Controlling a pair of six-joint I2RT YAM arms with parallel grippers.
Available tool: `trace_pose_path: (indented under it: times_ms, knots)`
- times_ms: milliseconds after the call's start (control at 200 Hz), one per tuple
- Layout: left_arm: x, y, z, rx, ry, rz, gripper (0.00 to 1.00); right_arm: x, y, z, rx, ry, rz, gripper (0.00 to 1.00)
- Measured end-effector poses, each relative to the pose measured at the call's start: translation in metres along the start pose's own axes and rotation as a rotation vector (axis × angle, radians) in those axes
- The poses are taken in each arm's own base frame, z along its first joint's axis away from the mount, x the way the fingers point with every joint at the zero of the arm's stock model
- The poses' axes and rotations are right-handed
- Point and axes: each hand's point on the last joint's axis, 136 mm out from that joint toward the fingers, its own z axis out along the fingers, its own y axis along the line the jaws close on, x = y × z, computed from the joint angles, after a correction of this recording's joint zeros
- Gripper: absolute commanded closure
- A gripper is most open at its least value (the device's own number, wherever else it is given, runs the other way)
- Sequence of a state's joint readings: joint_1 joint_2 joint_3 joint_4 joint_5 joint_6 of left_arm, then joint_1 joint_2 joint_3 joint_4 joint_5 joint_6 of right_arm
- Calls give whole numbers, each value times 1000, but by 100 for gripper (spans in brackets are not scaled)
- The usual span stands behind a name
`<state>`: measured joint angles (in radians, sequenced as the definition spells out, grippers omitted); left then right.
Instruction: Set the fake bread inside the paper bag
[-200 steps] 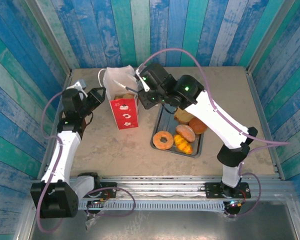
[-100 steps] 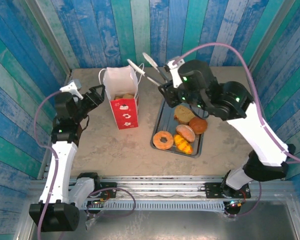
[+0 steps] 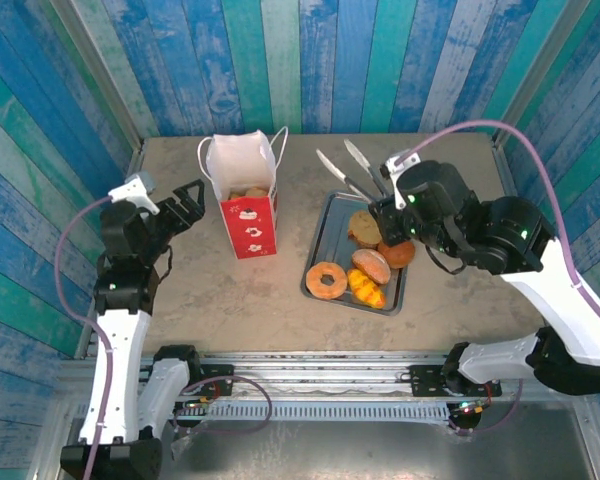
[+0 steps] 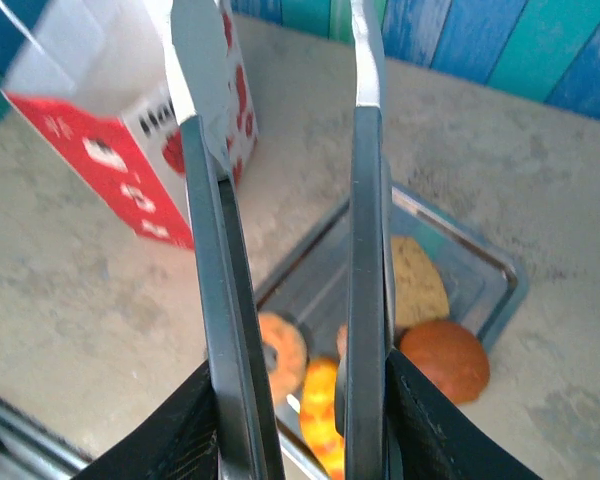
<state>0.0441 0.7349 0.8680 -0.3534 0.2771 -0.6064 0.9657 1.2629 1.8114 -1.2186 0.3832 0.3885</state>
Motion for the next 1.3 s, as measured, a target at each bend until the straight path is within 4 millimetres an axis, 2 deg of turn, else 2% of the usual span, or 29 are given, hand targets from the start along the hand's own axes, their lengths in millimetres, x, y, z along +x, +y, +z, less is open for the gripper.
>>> trace_pose_path:
  times_ms: [120, 311, 521, 686, 861, 1297]
  knots:
    - [9, 7, -8, -18, 2, -1, 2, 36, -2, 13, 6, 110, -16, 60]
    - [25, 20, -14, -56, 15, -10, 2, 91, 5, 42, -1, 310, -45, 61]
    - [33, 31, -18, -98, 24, -10, 4, 137, 29, 78, -9, 556, -113, 60]
    - [35, 36, -22, -122, 13, -6, 5, 171, 47, 90, 3, 713, -204, 60]
    - [36, 40, -22, -136, 15, -3, 5, 184, 56, 91, 14, 789, -260, 60]
    - [36, 42, -22, -145, 14, 10, 5, 184, 70, 102, 39, 847, -343, 60]
